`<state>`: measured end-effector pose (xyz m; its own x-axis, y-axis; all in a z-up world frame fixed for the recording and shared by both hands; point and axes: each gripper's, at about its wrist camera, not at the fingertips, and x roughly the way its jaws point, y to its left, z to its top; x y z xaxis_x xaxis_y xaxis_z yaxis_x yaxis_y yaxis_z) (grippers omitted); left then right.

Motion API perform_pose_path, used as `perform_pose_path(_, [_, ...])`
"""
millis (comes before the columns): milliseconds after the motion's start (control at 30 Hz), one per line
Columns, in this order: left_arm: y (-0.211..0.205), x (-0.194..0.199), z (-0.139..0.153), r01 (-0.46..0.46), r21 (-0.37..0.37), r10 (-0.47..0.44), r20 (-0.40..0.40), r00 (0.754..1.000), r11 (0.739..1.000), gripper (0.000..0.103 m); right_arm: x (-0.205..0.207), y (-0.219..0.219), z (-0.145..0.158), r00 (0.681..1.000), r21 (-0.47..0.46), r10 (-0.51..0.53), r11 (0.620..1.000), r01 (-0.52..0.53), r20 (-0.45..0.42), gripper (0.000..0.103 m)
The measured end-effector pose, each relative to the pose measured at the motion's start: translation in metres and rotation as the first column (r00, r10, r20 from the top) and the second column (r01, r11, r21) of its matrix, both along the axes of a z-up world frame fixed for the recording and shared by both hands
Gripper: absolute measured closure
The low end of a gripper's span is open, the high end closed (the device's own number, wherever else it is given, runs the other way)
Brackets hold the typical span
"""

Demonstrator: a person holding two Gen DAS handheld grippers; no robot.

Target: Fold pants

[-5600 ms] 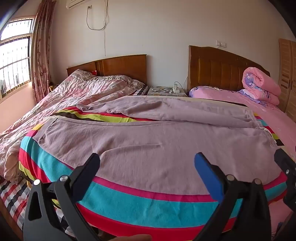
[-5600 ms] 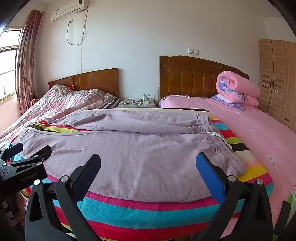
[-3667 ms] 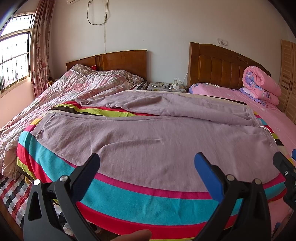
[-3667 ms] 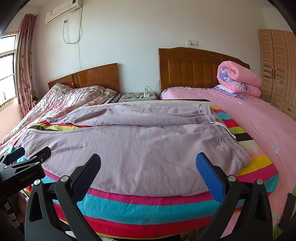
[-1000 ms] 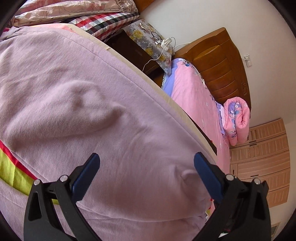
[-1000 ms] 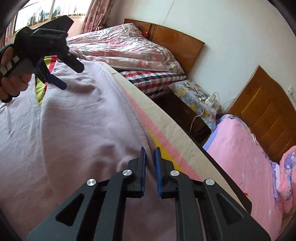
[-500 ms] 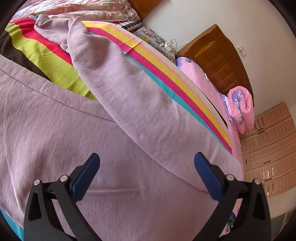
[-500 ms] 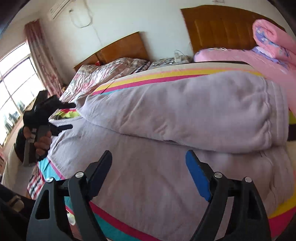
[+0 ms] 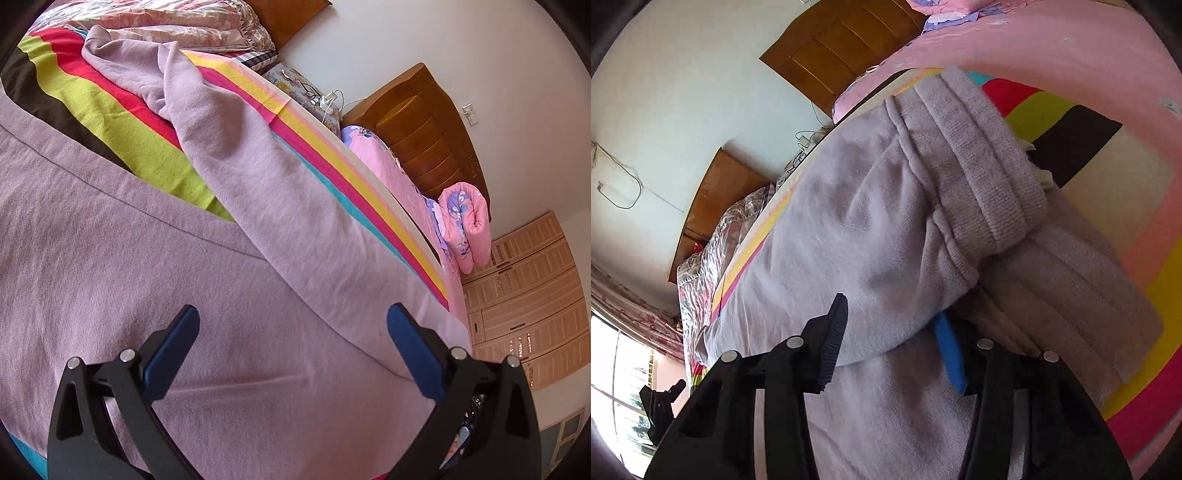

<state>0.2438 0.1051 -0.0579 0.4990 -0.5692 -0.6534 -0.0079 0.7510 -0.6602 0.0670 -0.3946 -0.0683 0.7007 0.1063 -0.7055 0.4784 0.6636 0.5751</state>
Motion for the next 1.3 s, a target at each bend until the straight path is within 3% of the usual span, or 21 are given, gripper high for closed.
perform_pose_path(33, [0.003, 0.002, 0.000, -0.003, -0.012, 0.003, -0.004, 1.000, 1.000, 0.002, 0.001, -0.001, 0.002, 1.000, -0.008, 0.005, 1.000, -0.005, 0.014, 0.086])
perform_pose_path(100, [0.012, 0.008, 0.000, -0.024, -0.042, 0.023, -0.022, 1.000, 0.999, 0.004, -0.003, -0.005, 0.009, 0.997, 0.024, -0.004, 1.000, 0.002, 0.080, 0.090])
perform_pose_path(300, [0.028, 0.046, -0.004, -0.063, -0.117, 0.053, -0.085, 0.995, 0.991, 0.023, 0.011, -0.013, 0.050, 0.979, 0.000, 0.004, 1.000, -0.004, 0.203, 0.091])
perform_pose_path(433, [0.022, 0.070, -0.006, -0.073, -0.077, 0.063, -0.120, 0.991, 0.994, 0.036, 0.010, -0.022, 0.057, 0.973, 0.017, 0.004, 1.000, -0.008, 0.229, 0.091])
perform_pose_path(567, [0.021, 0.086, -0.014, -0.102, -0.017, 0.098, -0.167, 0.981, 0.995, 0.036, 0.008, -0.020, 0.059, 0.970, 0.022, 0.012, 1.000, -0.017, 0.243, 0.091])
perform_pose_path(700, [0.023, 0.093, -0.019, -0.122, -0.028, 0.115, -0.174, 0.978, 0.992, 0.040, 0.002, -0.024, 0.056, 0.970, 0.035, 0.010, 0.999, -0.020, 0.243, 0.091])
perform_pose_path(767, [0.021, 0.097, -0.023, -0.118, -0.016, 0.113, -0.177, 0.978, 0.993, 0.066, -0.001, -0.022, 0.055, 0.971, 0.034, 0.012, 0.999, -0.021, 0.240, 0.091])
perform_pose_path(800, [0.020, 0.099, -0.027, -0.119, -0.001, 0.117, -0.185, 0.976, 0.993, 0.085, -0.002, -0.021, 0.055, 0.971, 0.034, 0.013, 0.999, -0.021, 0.237, 0.091])
perform_pose_path(833, [0.020, 0.100, -0.029, -0.128, -0.001, 0.125, -0.188, 0.974, 0.992, 0.094, -0.001, -0.021, 0.054, 0.973, 0.033, 0.013, 0.999, -0.021, 0.232, 0.091])
perform_pose_path(867, [0.020, 0.102, -0.028, -0.132, -0.011, 0.128, -0.190, 0.973, 0.991, 0.095, -0.002, -0.020, 0.054, 0.974, 0.030, 0.016, 0.999, -0.024, 0.224, 0.091])
perform_pose_path(933, [0.022, 0.105, -0.014, -0.121, -0.006, 0.118, -0.166, 0.979, 0.993, 0.098, 0.008, -0.023, 0.059, 0.980, 0.009, 0.037, 0.999, -0.040, 0.198, 0.091])
perform_pose_path(1033, [0.020, 0.100, 0.039, -0.088, 0.033, 0.090, -0.045, 0.995, 0.996, 0.098, 0.029, -0.032, 0.079, 0.979, -0.020, 0.086, 0.996, -0.083, 0.183, 0.091])
perform_pose_path(1167, [0.017, 0.038, 0.122, -0.026, 0.138, 0.004, 0.159, 0.987, 0.990, 0.098, 0.020, -0.035, 0.113, 0.955, -0.055, 0.163, 0.986, -0.154, 0.248, 0.091])
perform_pose_path(1233, [0.023, -0.016, 0.132, -0.007, 0.185, -0.035, 0.223, 0.974, 0.983, 0.098, -0.011, -0.031, 0.114, 0.943, -0.089, 0.208, 0.978, -0.191, 0.261, 0.091])
perform_pose_path(1300, [0.030, -0.064, 0.109, 0.007, 0.215, -0.051, 0.201, 0.978, 0.977, 0.097, -0.051, -0.034, 0.092, 0.947, -0.075, 0.211, 0.977, -0.199, 0.241, 0.091])
